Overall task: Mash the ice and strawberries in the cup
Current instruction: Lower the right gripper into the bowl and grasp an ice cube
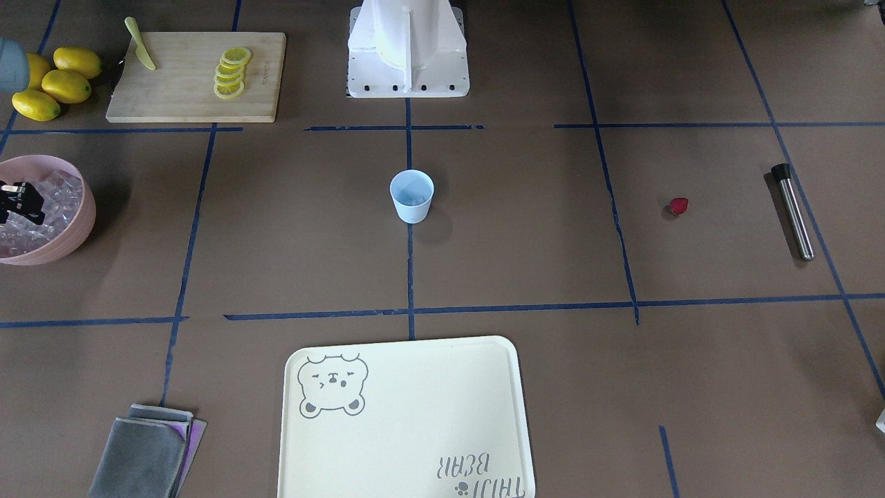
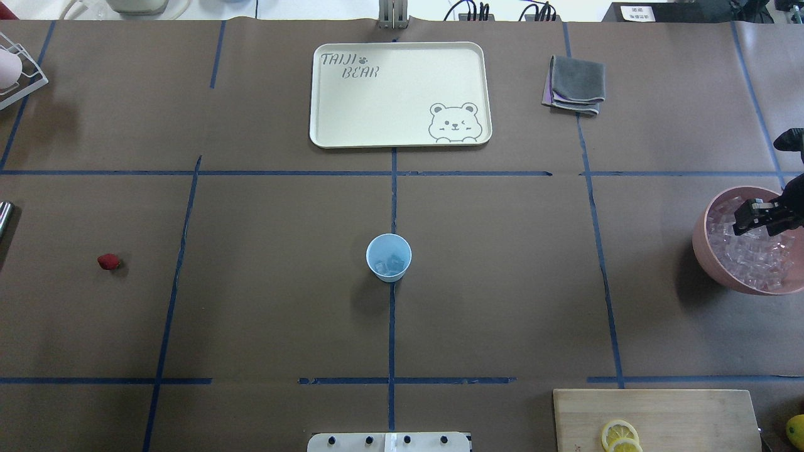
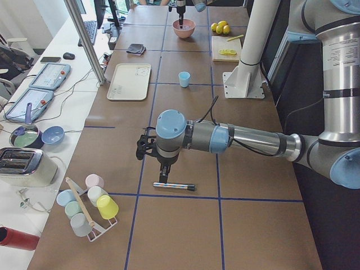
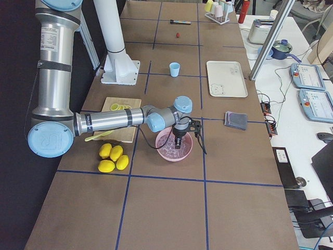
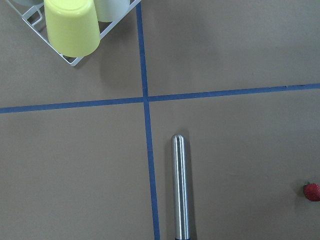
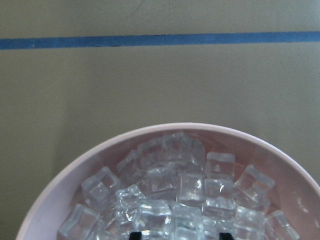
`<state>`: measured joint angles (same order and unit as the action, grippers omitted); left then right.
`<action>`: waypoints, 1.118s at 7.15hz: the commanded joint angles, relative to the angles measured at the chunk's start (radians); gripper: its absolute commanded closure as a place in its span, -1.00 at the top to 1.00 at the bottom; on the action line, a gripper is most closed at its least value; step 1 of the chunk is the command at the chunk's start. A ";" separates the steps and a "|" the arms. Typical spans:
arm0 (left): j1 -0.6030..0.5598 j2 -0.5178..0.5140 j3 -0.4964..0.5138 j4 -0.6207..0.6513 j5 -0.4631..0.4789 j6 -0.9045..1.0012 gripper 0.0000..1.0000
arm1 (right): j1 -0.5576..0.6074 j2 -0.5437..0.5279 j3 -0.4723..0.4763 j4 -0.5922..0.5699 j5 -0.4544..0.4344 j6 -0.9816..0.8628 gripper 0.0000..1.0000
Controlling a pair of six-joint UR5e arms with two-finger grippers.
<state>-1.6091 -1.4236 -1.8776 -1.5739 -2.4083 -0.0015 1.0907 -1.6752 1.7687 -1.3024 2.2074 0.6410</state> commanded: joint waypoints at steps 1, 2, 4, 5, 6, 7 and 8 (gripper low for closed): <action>0.000 0.000 -0.003 0.000 0.000 0.000 1.00 | 0.002 -0.001 0.000 0.000 0.000 0.000 0.01; 0.000 0.000 -0.003 0.000 0.000 0.000 1.00 | 0.002 -0.001 0.000 0.000 -0.002 0.000 -0.23; -0.002 0.003 -0.006 0.000 0.000 0.003 1.00 | 0.005 -0.001 0.005 0.000 0.000 -0.001 -0.79; -0.002 0.012 -0.015 0.000 0.000 0.000 1.00 | 0.012 -0.003 0.012 0.000 0.002 -0.007 -0.97; 0.000 0.014 -0.018 0.000 0.000 0.000 1.00 | 0.029 -0.009 0.040 -0.008 0.006 -0.009 -1.00; 0.000 0.020 -0.018 0.000 0.000 0.000 1.00 | 0.055 -0.021 0.108 -0.037 0.012 -0.009 -1.00; 0.000 0.020 -0.018 0.000 0.000 0.003 1.00 | 0.052 -0.011 0.205 -0.149 0.002 -0.007 -1.00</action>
<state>-1.6093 -1.4061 -1.8952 -1.5739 -2.4084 -0.0008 1.1343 -1.6892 1.8732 -1.3546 2.2146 0.6328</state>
